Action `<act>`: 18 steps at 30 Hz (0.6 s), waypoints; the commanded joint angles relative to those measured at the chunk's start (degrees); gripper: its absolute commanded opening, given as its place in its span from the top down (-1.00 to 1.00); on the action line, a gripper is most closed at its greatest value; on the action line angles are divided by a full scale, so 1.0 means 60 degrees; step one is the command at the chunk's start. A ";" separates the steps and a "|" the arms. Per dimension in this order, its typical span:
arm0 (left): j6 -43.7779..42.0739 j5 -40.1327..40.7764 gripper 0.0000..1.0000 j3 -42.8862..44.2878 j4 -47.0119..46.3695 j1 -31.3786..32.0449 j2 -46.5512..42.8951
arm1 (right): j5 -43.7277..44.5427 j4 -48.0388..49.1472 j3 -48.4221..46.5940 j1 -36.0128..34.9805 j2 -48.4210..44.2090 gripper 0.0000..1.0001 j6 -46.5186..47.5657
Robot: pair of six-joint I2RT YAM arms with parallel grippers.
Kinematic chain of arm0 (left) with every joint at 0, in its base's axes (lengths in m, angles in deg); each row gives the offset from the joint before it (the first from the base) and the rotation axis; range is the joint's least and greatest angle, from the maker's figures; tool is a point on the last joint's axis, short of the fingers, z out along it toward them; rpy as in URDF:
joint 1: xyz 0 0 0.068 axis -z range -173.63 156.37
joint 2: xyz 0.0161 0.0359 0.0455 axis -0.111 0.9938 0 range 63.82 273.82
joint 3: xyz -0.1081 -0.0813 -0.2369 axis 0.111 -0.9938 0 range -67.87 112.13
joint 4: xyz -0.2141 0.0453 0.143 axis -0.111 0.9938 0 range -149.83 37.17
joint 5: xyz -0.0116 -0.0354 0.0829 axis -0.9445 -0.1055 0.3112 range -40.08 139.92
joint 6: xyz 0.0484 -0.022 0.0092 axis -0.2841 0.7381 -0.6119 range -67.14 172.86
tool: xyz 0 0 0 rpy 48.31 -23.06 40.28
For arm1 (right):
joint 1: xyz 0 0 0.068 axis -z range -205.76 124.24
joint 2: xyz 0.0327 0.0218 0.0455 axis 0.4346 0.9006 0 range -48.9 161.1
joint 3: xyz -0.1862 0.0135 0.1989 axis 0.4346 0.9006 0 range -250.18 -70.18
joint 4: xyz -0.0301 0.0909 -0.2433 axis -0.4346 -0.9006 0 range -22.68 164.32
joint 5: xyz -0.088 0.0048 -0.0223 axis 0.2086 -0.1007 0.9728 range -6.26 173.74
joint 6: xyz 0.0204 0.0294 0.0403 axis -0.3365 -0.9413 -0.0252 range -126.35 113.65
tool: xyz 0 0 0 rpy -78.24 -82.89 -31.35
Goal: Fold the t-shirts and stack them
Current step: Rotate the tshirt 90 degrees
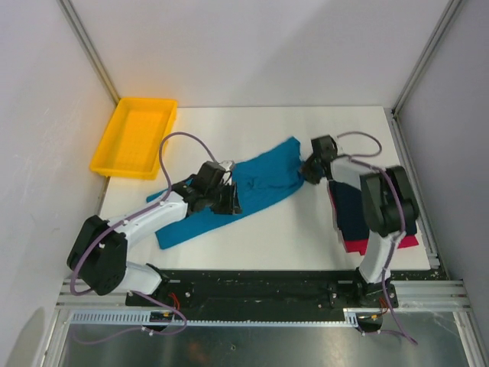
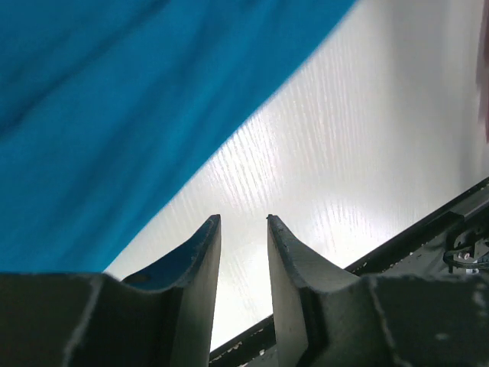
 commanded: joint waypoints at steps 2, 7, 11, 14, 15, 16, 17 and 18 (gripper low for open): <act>-0.0441 0.0357 0.29 0.0217 0.0211 -0.0215 0.0431 | -0.0678 -0.0763 -0.4588 0.0801 0.3454 0.13 0.2363; -0.0795 0.1142 0.29 0.0885 0.0977 -0.0362 0.1169 | -0.0634 -0.3861 -1.0096 0.1002 0.6582 0.01 0.3616; -0.0978 0.1857 0.30 0.1153 0.1404 -0.0378 0.1549 | -0.0773 -0.4499 -1.1098 0.1021 0.6877 -0.13 0.4049; -0.0990 0.2349 0.30 0.1180 0.1527 -0.0390 0.1646 | -0.0740 -0.4312 -1.0522 0.1028 0.6308 -0.20 0.4184; -0.0986 0.2476 0.30 0.1190 0.1563 -0.0384 0.1685 | -0.0704 -0.4271 -1.0330 0.1027 0.6071 -0.20 0.4209; -0.0992 0.2591 0.30 0.1202 0.1588 -0.0380 0.1748 | -0.0679 -0.4244 -1.0161 0.1027 0.5872 -0.21 0.4229; -0.1002 0.2707 0.30 0.1208 0.1601 -0.0379 0.1853 | -0.0659 -0.4230 -1.0025 0.1034 0.5714 -0.20 0.4239; -0.1007 0.2795 0.30 0.1225 0.1659 -0.0371 0.1986 | -0.0642 -0.4252 -0.9935 0.1052 0.5605 -0.20 0.4244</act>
